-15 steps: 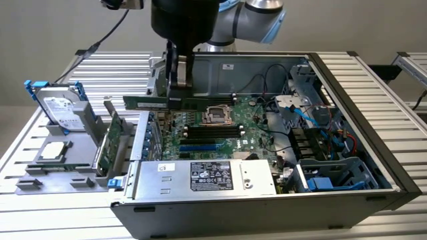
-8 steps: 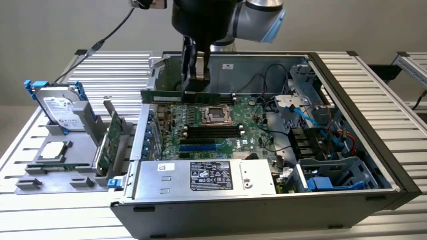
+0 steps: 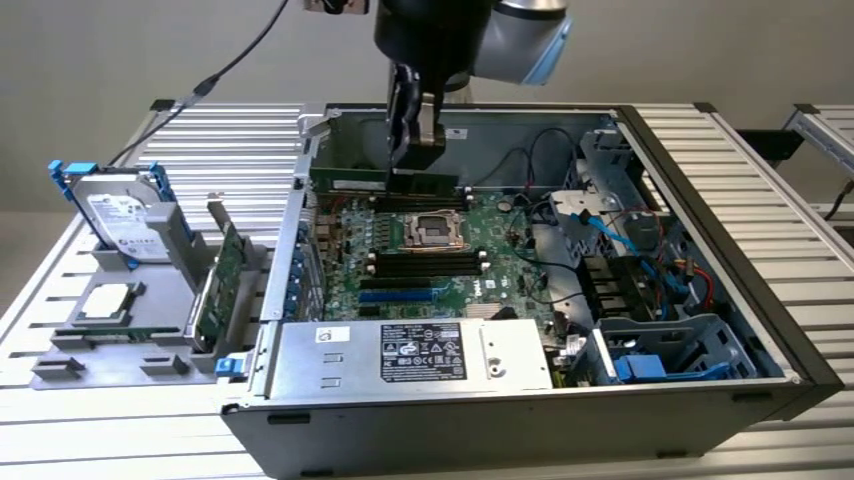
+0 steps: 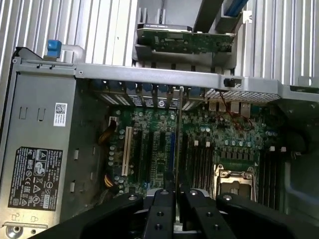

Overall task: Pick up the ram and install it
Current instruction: 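Pick up the ram and move it above insertion slot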

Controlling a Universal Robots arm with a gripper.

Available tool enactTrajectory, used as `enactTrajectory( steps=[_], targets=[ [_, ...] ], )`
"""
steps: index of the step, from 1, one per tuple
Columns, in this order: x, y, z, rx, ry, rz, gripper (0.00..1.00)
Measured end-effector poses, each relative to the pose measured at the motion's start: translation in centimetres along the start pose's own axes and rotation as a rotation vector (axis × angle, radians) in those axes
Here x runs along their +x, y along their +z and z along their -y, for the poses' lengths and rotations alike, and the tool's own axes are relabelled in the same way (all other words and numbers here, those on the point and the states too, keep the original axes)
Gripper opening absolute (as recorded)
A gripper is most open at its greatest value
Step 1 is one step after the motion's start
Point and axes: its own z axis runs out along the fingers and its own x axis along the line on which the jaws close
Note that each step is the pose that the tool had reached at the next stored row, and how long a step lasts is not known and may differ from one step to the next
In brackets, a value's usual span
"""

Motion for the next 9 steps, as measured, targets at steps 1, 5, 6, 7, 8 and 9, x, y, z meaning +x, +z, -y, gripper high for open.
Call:
enactTrajectory(
  steps=[1,5,6,7,8,9],
  targets=[
    [-0.3,0.02,0.25,0.0020,0.000,-0.0007,0.14],
    [-1.3,0.04,1.08,0.0219,0.001,-0.0047,0.14],
    [-1.5,0.03,1.30,0.0294,0.001,-0.0059,0.14],
    [-1.6,0.01,1.50,0.0373,0.001,-0.0073,0.14],
    [-1.8,0.00,1.69,0.0452,0.001,-0.0088,0.14],
    [-2.0,0.00,1.86,0.0526,0.001,-0.0105,0.14]
  ],
)
